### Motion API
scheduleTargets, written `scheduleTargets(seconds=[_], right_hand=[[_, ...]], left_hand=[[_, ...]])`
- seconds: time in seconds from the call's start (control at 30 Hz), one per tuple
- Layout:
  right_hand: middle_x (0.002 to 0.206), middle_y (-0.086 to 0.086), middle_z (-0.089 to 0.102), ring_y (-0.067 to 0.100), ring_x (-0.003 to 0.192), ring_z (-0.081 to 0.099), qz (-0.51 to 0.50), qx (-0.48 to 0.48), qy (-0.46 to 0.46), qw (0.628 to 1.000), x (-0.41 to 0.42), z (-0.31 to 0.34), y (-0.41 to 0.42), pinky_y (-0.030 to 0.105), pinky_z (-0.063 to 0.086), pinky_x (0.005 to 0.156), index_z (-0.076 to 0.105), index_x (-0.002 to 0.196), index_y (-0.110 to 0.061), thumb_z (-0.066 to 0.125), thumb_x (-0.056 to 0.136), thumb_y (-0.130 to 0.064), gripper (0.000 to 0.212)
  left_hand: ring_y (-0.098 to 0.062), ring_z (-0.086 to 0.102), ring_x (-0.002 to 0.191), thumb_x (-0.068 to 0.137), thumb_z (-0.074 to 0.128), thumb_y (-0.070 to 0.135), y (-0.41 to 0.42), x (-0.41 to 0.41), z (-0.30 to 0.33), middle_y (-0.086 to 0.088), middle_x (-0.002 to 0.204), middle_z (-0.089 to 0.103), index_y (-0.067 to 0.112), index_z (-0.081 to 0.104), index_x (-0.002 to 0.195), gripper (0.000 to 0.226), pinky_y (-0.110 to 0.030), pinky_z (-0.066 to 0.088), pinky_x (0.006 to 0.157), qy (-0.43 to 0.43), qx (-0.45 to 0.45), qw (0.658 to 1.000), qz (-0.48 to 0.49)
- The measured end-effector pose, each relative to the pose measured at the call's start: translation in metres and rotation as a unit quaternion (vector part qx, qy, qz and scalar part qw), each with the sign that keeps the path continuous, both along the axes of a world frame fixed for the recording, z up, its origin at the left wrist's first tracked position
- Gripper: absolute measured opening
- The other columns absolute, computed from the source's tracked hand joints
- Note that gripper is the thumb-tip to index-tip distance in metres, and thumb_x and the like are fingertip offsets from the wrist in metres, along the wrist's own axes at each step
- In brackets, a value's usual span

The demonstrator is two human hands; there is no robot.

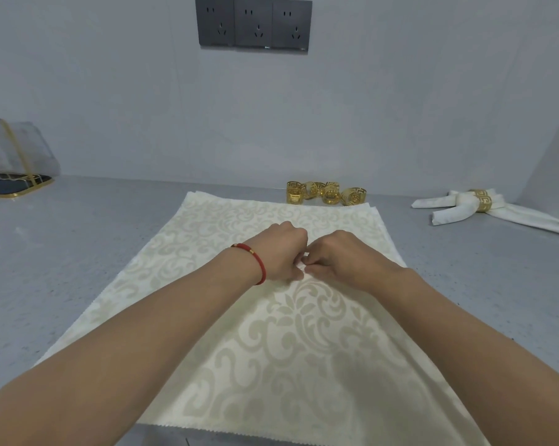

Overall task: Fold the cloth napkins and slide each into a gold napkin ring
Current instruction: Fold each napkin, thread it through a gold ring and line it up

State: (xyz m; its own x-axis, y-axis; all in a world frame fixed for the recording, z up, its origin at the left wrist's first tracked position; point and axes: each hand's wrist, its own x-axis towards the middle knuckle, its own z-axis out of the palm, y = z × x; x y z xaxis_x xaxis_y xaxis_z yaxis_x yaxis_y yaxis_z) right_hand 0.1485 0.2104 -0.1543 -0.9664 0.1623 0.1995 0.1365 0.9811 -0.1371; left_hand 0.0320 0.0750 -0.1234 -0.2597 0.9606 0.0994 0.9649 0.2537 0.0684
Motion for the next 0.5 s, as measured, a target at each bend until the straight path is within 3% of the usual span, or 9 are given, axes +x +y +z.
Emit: scheduleTargets(seconds=[0.17,0.3,0.37,0.43,0.5], right_hand=[[0.084,0.0,0.078,0.023,0.082,0.071,-0.037,-0.08,0.031,0.996,-0.001,-0.004,0.0,0.04,0.056,0.076,0.082,0.082,-0.023,0.065,0.085,-0.028,0.018],[0.089,-0.006,0.079,0.017,0.083,0.069,-0.036,-0.099,0.045,0.993,0.003,-0.002,-0.001,0.039,0.055,0.08,0.083,0.089,-0.026,0.072,0.087,-0.021,0.012],[0.095,-0.008,0.08,0.017,0.09,0.071,-0.03,-0.102,0.047,0.993,0.004,-0.001,-0.001,0.04,0.056,0.085,0.084,0.095,-0.025,0.075,0.088,-0.02,0.012],[0.103,-0.007,0.08,0.017,0.097,0.072,-0.021,-0.111,0.052,0.992,0.006,-0.001,0.001,0.041,0.056,0.089,0.084,0.097,-0.023,0.076,0.089,-0.019,0.012],[0.11,0.0,0.078,0.019,0.104,0.071,-0.014,-0.1,0.054,0.993,0.009,-0.003,0.0,0.042,0.056,0.09,0.083,0.098,-0.019,0.072,0.091,-0.021,0.013]], left_hand=[[-0.017,0.048,0.065,0.082,0.07,0.017,0.005,0.006,0.009,-0.007,0.092,0.056,0.02,0.047,0.068,0.027,-0.023,0.034,0.05,0.021,-0.012,1.0,0.0],[-0.014,0.049,0.06,0.081,0.075,0.019,0.006,0.008,0.013,-0.004,0.085,0.057,0.017,0.051,0.071,0.025,-0.025,0.041,0.053,0.019,-0.025,0.999,-0.005],[-0.012,0.048,0.059,0.08,0.075,0.015,0.006,0.009,0.014,-0.007,0.091,0.06,0.015,0.058,0.08,0.017,-0.025,0.042,0.053,0.006,-0.024,1.0,0.005],[-0.012,0.049,0.058,0.078,0.076,0.013,0.007,0.011,0.015,-0.005,0.087,0.058,0.012,0.061,0.085,0.016,-0.023,0.041,0.05,-0.007,-0.022,1.0,0.021],[-0.011,0.048,0.057,0.078,0.075,0.012,0.007,0.012,0.015,-0.001,0.078,0.052,0.014,0.057,0.077,0.019,-0.022,0.039,0.048,-0.017,-0.023,0.999,0.027]])
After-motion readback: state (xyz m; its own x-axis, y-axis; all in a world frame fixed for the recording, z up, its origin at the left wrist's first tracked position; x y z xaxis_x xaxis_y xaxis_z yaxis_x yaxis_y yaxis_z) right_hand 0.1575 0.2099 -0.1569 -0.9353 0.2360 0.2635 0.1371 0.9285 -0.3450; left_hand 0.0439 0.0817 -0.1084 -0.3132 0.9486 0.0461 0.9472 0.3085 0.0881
